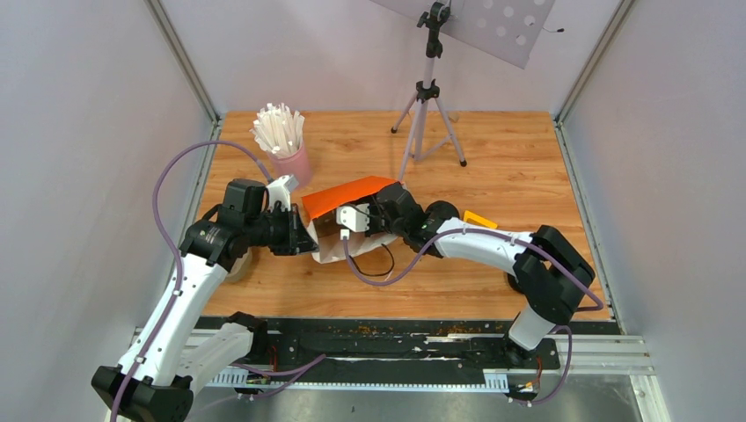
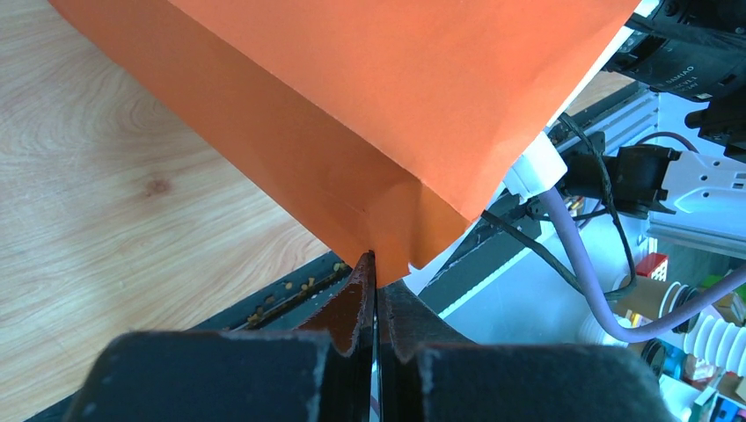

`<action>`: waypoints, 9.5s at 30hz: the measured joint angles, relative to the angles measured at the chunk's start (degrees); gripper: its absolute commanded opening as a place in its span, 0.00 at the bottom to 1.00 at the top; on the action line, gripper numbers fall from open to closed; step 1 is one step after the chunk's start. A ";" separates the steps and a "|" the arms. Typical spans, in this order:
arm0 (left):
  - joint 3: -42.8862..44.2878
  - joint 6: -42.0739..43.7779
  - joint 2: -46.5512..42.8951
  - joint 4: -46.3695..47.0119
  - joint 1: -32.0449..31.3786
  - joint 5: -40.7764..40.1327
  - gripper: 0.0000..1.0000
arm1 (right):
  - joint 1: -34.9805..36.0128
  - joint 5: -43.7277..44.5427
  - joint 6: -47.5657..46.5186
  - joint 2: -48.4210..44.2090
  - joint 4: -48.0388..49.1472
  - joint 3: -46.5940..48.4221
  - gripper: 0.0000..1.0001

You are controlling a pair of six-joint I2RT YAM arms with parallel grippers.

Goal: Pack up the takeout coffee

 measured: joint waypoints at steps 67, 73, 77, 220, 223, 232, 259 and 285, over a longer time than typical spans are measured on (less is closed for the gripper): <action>13.46 0.28 10.69 -5.11 0.00 -7.23 0.04 | 0.09 -2.03 28.92 -31.91 -34.77 8.98 0.86; 13.53 0.48 10.73 -5.31 0.00 -6.84 0.05 | -7.08 8.26 33.35 -28.65 -33.75 9.01 0.88; 13.53 0.39 10.75 -5.29 0.00 -5.55 0.05 | -14.45 7.78 37.40 -25.35 -32.28 8.33 0.92; 10.84 -0.42 4.44 -7.63 0.00 -2.19 0.05 | -22.67 -1.36 47.76 -32.15 -34.51 0.87 0.61; 10.84 -0.42 4.44 -7.43 0.00 -2.21 0.05 | -21.11 -1.66 46.40 -35.43 -37.07 5.18 0.61; 10.84 -0.42 4.44 -7.23 0.00 -2.19 0.05 | -6.12 -0.55 41.99 -36.09 -42.12 18.86 0.62; 10.38 0.81 5.16 -6.14 0.00 0.46 0.07 | 2.47 -16.74 17.90 -25.77 -24.39 5.44 0.64; 12.57 -0.24 2.93 -12.20 0.00 -10.93 0.38 | 8.20 -20.17 5.64 -14.10 -21.05 8.70 0.63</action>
